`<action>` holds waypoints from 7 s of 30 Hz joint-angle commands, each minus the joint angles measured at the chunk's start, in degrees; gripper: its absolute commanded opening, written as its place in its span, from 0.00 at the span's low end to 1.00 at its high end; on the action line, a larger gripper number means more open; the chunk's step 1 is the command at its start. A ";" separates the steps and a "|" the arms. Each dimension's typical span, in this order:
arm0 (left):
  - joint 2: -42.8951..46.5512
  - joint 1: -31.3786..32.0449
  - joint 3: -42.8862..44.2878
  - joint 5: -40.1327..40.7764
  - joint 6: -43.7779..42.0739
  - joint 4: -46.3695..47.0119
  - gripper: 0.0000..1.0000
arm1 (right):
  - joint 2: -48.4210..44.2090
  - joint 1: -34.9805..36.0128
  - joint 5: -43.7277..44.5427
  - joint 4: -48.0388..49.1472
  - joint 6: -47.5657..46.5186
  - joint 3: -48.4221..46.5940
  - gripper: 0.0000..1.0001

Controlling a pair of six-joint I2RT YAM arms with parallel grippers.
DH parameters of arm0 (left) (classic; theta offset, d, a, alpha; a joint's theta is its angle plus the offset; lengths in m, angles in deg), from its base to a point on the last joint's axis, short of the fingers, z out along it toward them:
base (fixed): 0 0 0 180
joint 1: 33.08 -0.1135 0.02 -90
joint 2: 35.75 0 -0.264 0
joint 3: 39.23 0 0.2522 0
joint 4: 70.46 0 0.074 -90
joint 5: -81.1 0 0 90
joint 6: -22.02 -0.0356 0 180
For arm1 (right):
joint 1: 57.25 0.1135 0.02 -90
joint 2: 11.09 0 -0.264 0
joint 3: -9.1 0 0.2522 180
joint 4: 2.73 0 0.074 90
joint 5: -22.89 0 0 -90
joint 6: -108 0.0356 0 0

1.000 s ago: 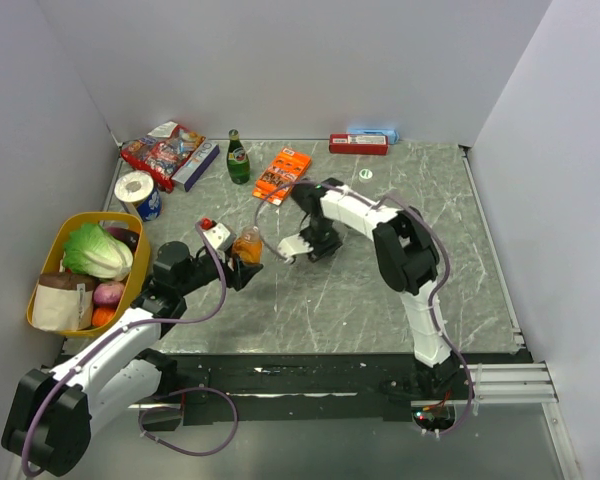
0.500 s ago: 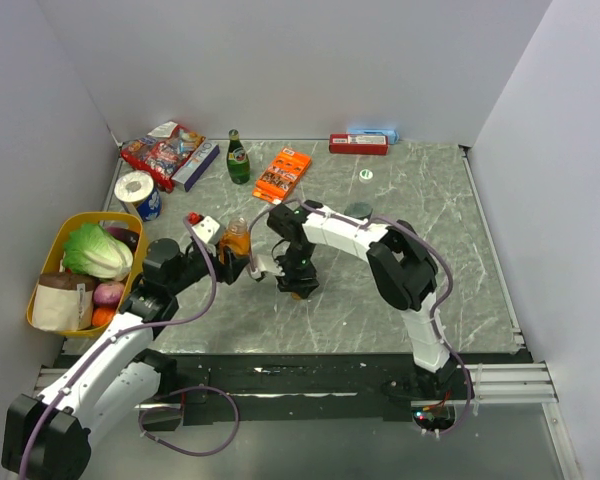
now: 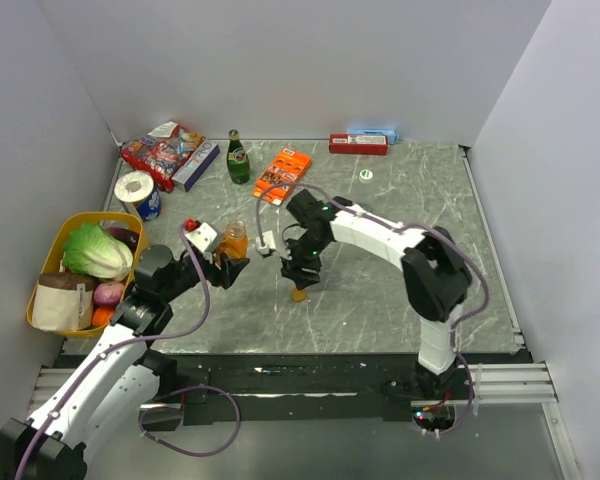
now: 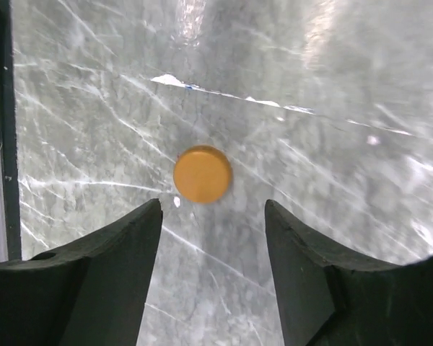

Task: Screw on the bottle caps

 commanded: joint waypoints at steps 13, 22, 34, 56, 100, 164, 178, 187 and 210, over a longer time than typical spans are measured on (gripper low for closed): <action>-0.55 -0.75 4.28 -0.07 2.07 -4.34 0.01 | -2.24 0.89 -4.51 13.09 -8.29 9.49 0.68; -1.34 -1.28 3.49 -0.07 2.86 -3.28 0.01 | -4.00 1.86 -3.90 12.29 -15.07 14.24 0.71; -1.52 -1.37 3.23 -0.33 2.86 -3.28 0.01 | -3.91 2.82 0.76 17.48 -14.80 16.44 0.67; -2.22 -2.16 0.86 -1.64 -0.54 -0.56 0.01 | -17.77 -1.56 1.47 16.80 -4.27 17.15 0.39; -12.51 8.39 -3.01 -19.32 -13.40 20.18 0.01 | -14.99 7.48 -2.49 -19.52 -14.19 -26.27 0.42; -15.84 9.97 -2.22 -16.50 -18.23 24.93 0.01 | -7.69 9.24 0.67 -28.48 -22.10 -32.95 0.43; -14.17 9.88 -7.76 -6.05 -7.60 39.60 0.01 | -2.43 7.93 1.37 -29.45 -8.93 -36.64 0.42; -15.14 10.23 -9.60 -0.78 -5.67 45.84 0.01 | 7.23 6.96 3.22 -34.72 5.74 -49.72 0.39; -20.32 9.88 -9.34 4.87 -1.80 38.38 0.01 | -8.53 5.11 16.58 -30.51 28.71 -45.89 0.80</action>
